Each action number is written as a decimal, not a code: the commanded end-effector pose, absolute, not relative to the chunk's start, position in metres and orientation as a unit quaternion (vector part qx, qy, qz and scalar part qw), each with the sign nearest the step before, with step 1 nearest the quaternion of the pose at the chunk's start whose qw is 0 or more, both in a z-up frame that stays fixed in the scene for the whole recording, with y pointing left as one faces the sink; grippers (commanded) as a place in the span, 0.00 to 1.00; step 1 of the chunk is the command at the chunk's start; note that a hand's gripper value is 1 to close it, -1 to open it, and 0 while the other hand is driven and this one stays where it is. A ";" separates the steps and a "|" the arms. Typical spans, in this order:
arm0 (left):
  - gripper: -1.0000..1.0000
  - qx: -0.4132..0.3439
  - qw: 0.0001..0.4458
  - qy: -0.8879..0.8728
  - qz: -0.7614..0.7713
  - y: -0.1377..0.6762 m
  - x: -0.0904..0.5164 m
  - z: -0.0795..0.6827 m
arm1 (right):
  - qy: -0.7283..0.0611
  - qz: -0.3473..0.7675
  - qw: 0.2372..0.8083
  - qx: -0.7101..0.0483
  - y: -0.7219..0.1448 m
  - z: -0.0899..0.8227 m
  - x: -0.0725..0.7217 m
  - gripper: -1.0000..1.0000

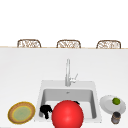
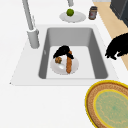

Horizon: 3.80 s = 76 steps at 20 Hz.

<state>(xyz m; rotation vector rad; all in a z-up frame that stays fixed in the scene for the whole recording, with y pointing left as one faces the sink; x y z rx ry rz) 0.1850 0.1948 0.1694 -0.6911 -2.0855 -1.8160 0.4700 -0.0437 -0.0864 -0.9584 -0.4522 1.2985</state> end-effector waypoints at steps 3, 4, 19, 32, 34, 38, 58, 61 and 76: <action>0.50 -0.240 0.145 -0.724 -0.630 0.195 0.185 0.169 | -0.208 0.566 0.665 -0.440 -0.037 -0.091 0.435 0.00; 0.50 -0.240 0.145 -0.724 -0.630 0.195 0.185 0.169 | -0.212 0.564 0.664 -0.443 -0.037 -0.089 0.428 0.00; 0.50 -0.240 0.145 -0.724 -0.630 0.195 0.185 0.169 | -0.235 0.536 0.668 -0.460 -0.047 -0.095 0.391 0.00; 0.50 -0.240 0.145 -0.724 -0.630 0.195 0.185 0.169 | -0.114 0.583 0.679 -0.432 -0.031 -0.095 0.409 0.00; 0.50 -0.240 0.145 -0.724 -0.630 0.195 0.185 0.169 | -0.100 0.586 0.682 -0.425 -0.026 -0.093 0.412 0.00; 0.50 -0.240 0.145 -0.724 -0.630 0.195 0.185 0.169 | -0.064 0.597 0.679 -0.422 -0.024 -0.094 0.419 0.00; 0.50 -0.240 0.145 -0.724 -0.630 0.195 0.185 0.169 | -0.059 0.599 0.666 -0.441 0.008 -0.071 0.405 0.00; 0.50 -0.240 0.145 -0.724 -0.630 0.195 0.185 0.169 | -0.066 0.600 0.667 -0.437 0.015 -0.069 0.405 0.00; 0.50 -0.240 0.145 -0.724 -0.630 0.195 0.185 0.169 | -0.112 0.641 0.651 -0.392 0.036 -0.048 0.402 0.00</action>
